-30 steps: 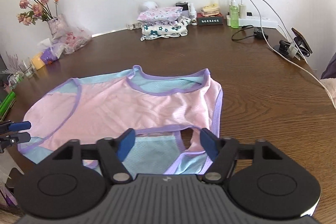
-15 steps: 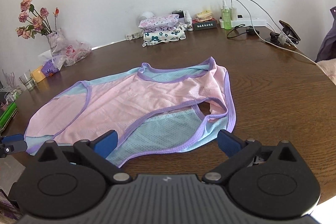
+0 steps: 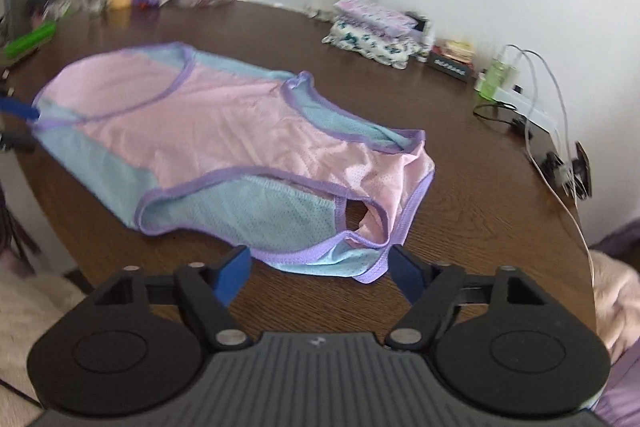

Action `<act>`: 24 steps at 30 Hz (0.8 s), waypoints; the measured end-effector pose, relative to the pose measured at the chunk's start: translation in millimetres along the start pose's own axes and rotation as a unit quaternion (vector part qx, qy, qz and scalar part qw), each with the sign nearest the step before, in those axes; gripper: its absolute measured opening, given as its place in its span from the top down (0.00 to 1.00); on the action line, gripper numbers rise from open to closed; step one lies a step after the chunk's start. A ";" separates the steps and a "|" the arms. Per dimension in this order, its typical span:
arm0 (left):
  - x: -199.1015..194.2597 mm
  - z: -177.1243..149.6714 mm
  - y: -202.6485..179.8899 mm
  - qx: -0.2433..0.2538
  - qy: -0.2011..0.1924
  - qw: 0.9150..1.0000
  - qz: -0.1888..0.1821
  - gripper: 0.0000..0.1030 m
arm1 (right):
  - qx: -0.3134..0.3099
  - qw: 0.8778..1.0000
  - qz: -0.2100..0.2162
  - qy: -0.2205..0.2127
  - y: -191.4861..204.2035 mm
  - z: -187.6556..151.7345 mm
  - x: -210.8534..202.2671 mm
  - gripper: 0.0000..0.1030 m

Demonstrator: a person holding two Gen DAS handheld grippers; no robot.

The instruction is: Fold clothes

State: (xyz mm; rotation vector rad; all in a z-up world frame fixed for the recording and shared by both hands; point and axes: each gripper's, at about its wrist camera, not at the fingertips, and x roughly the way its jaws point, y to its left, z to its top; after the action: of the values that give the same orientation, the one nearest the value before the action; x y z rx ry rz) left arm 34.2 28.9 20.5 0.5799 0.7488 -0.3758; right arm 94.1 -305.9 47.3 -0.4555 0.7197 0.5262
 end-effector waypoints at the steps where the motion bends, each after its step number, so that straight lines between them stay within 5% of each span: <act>1: 0.9 1.4 0.4 0.022 0.009 1.000 -0.003 0.65 | -0.030 0.999 0.010 0.011 1.5 3.1 2.5 0.34; 6: 3.9 7.9 1.9 0.092 0.032 0.995 -0.034 0.68 | -0.148 0.986 0.033 0.074 3.7 13.2 23.3 0.34; 12: 20.5 21.6 0.0 0.158 0.056 0.983 -0.076 0.81 | -0.178 0.977 0.061 0.102 -5.1 22.5 39.4 0.43; 17: 30.9 34.1 3.1 0.198 0.066 0.972 -0.111 0.86 | -0.154 0.976 0.101 0.116 -17.1 28.9 47.1 0.61; 20: 35.4 40.7 3.4 0.214 0.080 0.963 -0.143 1.00 | -0.136 0.976 0.120 0.123 -22.1 32.1 51.1 0.72; 24: 40.4 45.9 8.0 0.195 0.090 0.965 -0.151 1.00 | -0.111 0.978 0.126 0.125 -25.6 33.2 53.8 0.93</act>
State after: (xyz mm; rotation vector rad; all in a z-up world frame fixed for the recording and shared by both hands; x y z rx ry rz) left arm 89.9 2.3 21.0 0.8819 0.9504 -0.7716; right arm 159.8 -291.6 36.2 -0.6514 0.9736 0.8026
